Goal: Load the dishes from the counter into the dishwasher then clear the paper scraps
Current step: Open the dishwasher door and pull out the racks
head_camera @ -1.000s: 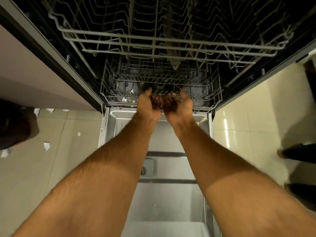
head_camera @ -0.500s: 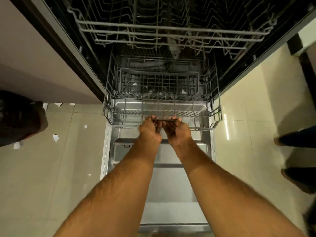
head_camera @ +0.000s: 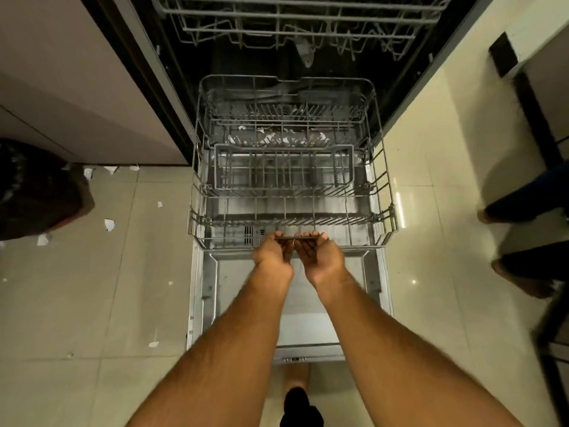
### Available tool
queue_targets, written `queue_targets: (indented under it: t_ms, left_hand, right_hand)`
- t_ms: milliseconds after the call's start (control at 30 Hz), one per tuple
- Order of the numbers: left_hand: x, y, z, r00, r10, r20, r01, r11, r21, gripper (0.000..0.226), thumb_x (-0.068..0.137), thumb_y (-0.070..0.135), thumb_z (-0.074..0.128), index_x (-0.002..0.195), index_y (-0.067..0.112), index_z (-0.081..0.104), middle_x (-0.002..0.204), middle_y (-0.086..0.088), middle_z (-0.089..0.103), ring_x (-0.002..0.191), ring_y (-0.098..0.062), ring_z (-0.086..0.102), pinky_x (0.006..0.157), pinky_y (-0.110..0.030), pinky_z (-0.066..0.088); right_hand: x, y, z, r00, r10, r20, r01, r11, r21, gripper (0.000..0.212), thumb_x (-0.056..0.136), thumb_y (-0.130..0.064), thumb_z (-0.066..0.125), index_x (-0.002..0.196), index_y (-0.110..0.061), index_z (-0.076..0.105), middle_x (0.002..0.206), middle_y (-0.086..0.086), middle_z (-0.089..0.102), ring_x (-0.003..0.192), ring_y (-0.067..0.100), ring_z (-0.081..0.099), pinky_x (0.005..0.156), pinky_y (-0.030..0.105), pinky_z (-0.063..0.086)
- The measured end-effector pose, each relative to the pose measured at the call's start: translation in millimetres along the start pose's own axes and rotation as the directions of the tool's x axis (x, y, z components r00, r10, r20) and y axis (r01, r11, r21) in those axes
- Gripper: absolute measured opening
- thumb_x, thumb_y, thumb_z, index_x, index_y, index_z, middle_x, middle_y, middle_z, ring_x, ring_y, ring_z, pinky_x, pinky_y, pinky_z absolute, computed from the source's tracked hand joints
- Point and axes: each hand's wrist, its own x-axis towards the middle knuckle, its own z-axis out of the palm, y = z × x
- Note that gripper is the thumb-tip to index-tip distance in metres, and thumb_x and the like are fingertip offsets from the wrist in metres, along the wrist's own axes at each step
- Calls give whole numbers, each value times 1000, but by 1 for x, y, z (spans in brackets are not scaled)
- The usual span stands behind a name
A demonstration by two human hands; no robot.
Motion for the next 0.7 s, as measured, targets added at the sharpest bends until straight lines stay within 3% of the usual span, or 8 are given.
queue_targets:
  t_ms: [100, 200, 333, 567, 700]
  left_hand:
    - [-10, -15, -25, 1000, -7, -9, 7, 1000, 3, 18, 103, 14, 46, 87, 12, 55, 71, -4, 58, 43, -12, 59, 43, -19, 51]
    - [-16, -31, -51, 1000, -16, -13, 16, 999, 42, 17, 102, 14, 48, 87, 13, 57, 73, -5, 59, 56, -16, 58, 45, -20, 52]
    - [-25, -47, -80, 999, -24, -47, 28, 996, 83, 9, 100, 15, 49, 105, 11, 56, 72, -6, 58, 59, -17, 56, 43, -20, 51]
    - [-41, -77, -115, 992, -14, -125, 24, 997, 78, 29, 104, 21, 45, 80, 10, 57, 72, -7, 58, 58, -18, 56, 50, -22, 51]
    - [-49, -78, -120, 994, 0, -113, 9, 996, 86, 27, 103, 17, 47, 79, 10, 58, 71, -8, 58, 59, -18, 57, 45, -19, 51]
  right_hand:
    - [-14, 14, -24, 1000, 0, -13, 0, 1000, 9, 37, 112, -23, 35, 85, -9, 56, 77, 11, 62, 72, 25, 63, 69, 35, 58]
    - [-28, 29, -48, 1000, 3, -26, -3, 1000, -3, 36, 111, -23, 36, 88, -6, 58, 79, 15, 64, 70, 25, 64, 66, 35, 58]
    - [-48, 47, -74, 999, 8, -45, -8, 1000, 10, 36, 111, -23, 36, 90, -3, 58, 81, 19, 65, 70, 26, 66, 56, 31, 60]
    - [-73, 71, -115, 999, 1, -47, -1, 1000, 9, 37, 111, -25, 37, 87, -6, 57, 75, 10, 65, 74, 24, 67, 71, 34, 59]
    - [-81, 69, -120, 1000, -6, -18, 5, 1000, -30, 37, 111, -26, 38, 89, -5, 58, 77, 11, 66, 70, 22, 67, 78, 34, 60]
